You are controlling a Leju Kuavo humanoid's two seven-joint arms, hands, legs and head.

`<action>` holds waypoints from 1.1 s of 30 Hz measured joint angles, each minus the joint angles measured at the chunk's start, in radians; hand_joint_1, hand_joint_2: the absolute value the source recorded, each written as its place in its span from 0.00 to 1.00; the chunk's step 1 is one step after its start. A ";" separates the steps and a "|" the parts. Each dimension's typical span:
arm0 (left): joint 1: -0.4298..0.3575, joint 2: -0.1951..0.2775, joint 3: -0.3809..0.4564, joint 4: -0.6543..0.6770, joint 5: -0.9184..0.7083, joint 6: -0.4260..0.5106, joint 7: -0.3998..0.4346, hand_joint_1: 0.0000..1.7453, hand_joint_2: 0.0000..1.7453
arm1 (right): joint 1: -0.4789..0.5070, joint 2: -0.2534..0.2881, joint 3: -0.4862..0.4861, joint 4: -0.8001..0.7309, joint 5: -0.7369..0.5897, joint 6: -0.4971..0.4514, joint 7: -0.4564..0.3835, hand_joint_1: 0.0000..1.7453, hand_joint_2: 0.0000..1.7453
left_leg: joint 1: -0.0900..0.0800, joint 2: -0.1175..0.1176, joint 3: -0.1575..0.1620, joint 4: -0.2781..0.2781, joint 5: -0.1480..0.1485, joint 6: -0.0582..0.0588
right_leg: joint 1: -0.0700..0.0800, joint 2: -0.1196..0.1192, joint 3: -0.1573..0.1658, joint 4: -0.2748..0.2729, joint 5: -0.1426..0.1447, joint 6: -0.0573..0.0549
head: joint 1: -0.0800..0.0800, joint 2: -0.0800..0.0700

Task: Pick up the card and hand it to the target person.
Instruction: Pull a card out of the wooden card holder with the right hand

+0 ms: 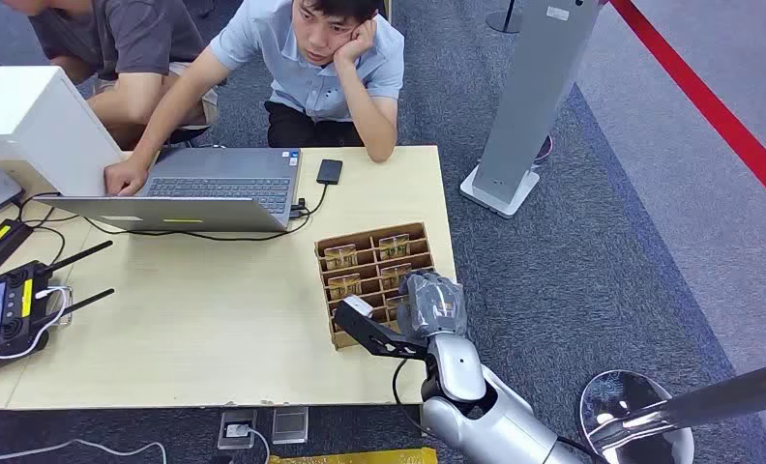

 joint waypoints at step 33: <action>0.000 -0.002 0.000 0.000 0.006 0.019 -0.008 0.00 1.00 | -0.011 0.016 -0.001 0.045 -0.048 0.004 -0.012 1.00 1.00 | 0.000 0.000 0.001 0.000 0.000 0.000 | 0.000 0.000 0.001 0.000 0.000 0.000 | 0.000 0.000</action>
